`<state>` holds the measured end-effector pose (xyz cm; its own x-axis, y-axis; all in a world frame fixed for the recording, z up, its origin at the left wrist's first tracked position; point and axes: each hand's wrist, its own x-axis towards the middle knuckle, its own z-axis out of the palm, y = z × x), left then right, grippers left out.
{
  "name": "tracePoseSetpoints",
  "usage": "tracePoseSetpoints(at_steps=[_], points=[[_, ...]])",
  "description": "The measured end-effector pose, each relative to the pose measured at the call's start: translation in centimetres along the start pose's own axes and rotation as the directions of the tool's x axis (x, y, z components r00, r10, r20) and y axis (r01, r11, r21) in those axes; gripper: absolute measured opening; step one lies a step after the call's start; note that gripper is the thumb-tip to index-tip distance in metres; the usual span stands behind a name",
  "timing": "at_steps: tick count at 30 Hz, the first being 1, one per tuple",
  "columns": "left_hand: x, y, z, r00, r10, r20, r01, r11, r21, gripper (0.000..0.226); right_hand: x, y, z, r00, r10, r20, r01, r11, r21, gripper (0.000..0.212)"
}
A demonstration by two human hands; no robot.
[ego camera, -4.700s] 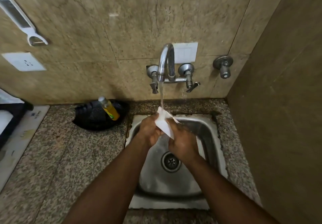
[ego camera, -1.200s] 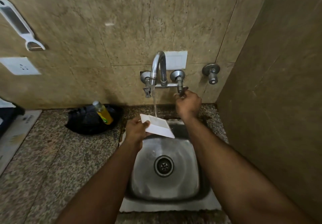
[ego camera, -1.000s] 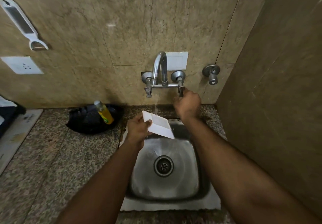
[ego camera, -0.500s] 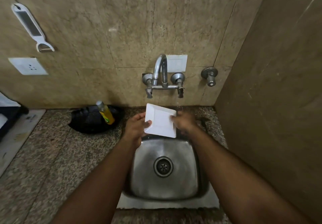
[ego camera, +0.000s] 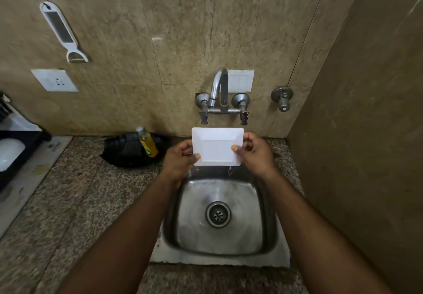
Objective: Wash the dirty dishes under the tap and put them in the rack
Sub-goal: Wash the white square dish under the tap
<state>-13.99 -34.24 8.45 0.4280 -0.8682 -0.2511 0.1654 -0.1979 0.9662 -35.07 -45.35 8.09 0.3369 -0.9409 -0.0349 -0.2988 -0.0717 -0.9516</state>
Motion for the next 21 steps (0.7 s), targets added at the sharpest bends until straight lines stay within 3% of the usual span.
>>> tracePoseSetpoints(at_steps=[4, 6, 10, 12, 15, 16, 18, 21], points=[[-0.4, -2.5, -0.5, 0.998, -0.066, -0.006, 0.066, 0.989, 0.134, 0.021, -0.5, 2.0, 0.7, 0.995, 0.086, 0.047, -0.075, 0.975, -0.208, 0.022], [-0.8, -3.3, -0.1, 0.989, -0.142, -0.042, 0.145, 0.986, 0.08, 0.009, -1.1, 2.3, 1.0, 0.997, 0.051, 0.055, -0.035, 0.966, -0.255, 0.023], [-0.8, -3.0, -0.2, 0.926, -0.375, -0.04, 0.362, 0.915, -0.18, 0.055, -2.0, 1.5, 0.4, 0.986, -0.118, 0.114, 0.146, 0.949, -0.28, 0.022], [-0.6, -2.5, -0.4, 0.912, -0.41, 0.001, 0.395, 0.876, -0.278, 0.064, -2.3, 0.8, 0.0, 0.957, -0.23, 0.178, 0.275, 0.912, -0.303, 0.019], [-1.0, -1.2, 0.1, 0.92, -0.389, -0.048, 0.355, 0.879, -0.319, 0.025, -2.3, 0.7, -0.4, 0.881, -0.425, 0.211, 0.47, 0.841, -0.269, 0.026], [-0.9, -1.0, 0.3, 0.926, -0.37, -0.077, 0.333, 0.895, -0.295, 0.022, -2.2, 1.1, -0.4, 0.866, -0.458, 0.198, 0.496, 0.834, -0.242, 0.029], [-1.1, -0.7, 0.7, 0.938, -0.325, -0.116, 0.288, 0.923, -0.256, 0.039, -2.1, 2.0, -0.2, 0.905, -0.404, 0.131, 0.422, 0.889, -0.177, 0.032], [-1.6, -0.3, 1.1, 0.954, -0.251, -0.163, 0.211, 0.95, -0.228, 0.057, -2.2, 2.3, 0.1, 0.984, -0.177, 0.013, 0.177, 0.984, -0.009, 0.032]])
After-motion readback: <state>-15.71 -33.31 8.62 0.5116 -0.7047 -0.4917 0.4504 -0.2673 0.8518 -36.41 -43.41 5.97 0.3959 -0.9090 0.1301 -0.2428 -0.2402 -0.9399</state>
